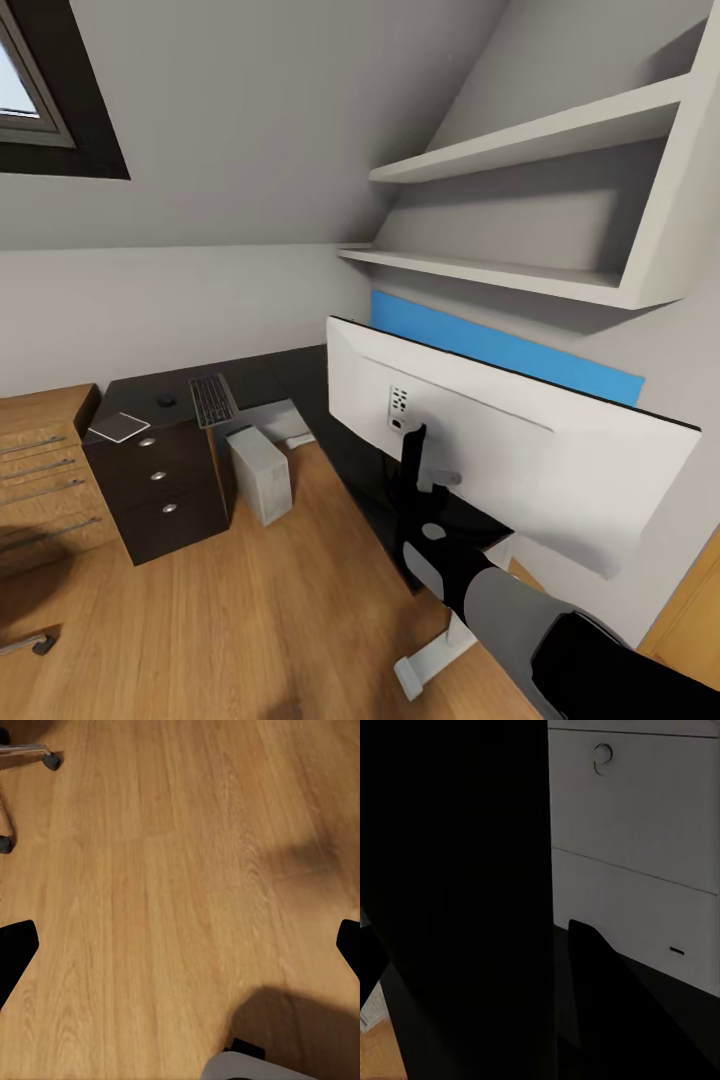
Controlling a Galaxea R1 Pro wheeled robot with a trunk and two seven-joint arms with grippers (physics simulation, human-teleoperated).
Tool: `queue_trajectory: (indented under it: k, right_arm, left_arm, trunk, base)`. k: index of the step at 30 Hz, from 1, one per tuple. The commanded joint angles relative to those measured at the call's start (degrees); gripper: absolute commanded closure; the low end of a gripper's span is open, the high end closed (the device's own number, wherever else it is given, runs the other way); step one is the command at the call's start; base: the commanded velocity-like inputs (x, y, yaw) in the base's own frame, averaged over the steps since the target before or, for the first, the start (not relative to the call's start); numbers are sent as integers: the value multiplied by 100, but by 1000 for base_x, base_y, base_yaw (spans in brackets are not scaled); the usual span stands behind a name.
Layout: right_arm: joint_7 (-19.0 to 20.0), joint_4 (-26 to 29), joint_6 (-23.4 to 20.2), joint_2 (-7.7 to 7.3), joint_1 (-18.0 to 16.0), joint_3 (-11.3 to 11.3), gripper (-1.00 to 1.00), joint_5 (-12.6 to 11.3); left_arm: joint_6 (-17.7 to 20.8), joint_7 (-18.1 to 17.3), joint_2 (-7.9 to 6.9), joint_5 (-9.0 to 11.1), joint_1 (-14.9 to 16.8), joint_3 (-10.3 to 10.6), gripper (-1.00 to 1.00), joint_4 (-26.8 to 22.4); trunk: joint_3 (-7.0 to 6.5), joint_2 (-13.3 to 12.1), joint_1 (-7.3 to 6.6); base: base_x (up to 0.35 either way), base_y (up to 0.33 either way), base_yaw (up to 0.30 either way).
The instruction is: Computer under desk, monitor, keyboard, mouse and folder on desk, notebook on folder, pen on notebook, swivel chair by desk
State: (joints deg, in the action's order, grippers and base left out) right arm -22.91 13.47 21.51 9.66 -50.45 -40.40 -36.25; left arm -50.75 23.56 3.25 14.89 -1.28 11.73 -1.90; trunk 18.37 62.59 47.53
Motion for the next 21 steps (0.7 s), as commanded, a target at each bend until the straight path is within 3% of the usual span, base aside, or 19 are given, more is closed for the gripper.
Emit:
queue_trajectory:
  k: [1, 11, 12, 21]
  right_arm:
    - [-33, 6, 29, 1, -9, -73, 100, 3]
    - [-37, 6, 29, 1, -9, -73, 100, 3]
    - [-37, 6, 29, 1, -9, -73, -100, 3]
    - [-38, 12, 29, 1, -9, -73, -100, 3]
  left_arm:
    - [-5, 25, 0, 41, -3, 50, -100, -12]
    - [-5, 26, 0, 40, -3, 53, -100, -12]
    - [-5, 26, 0, 41, -3, 54, -100, -12]
    - [-5, 26, 0, 41, -3, 50, -100, -12]
  trunk:
    - [5, 5, 0]
    - [5, 5, 0]
    - [5, 5, 0]
    - [5, 5, 0]
  base:
    - [3, 2, 0]
    - [0, 0, 0]
    - [0, 0, 0]
    - [0, 0, 0]
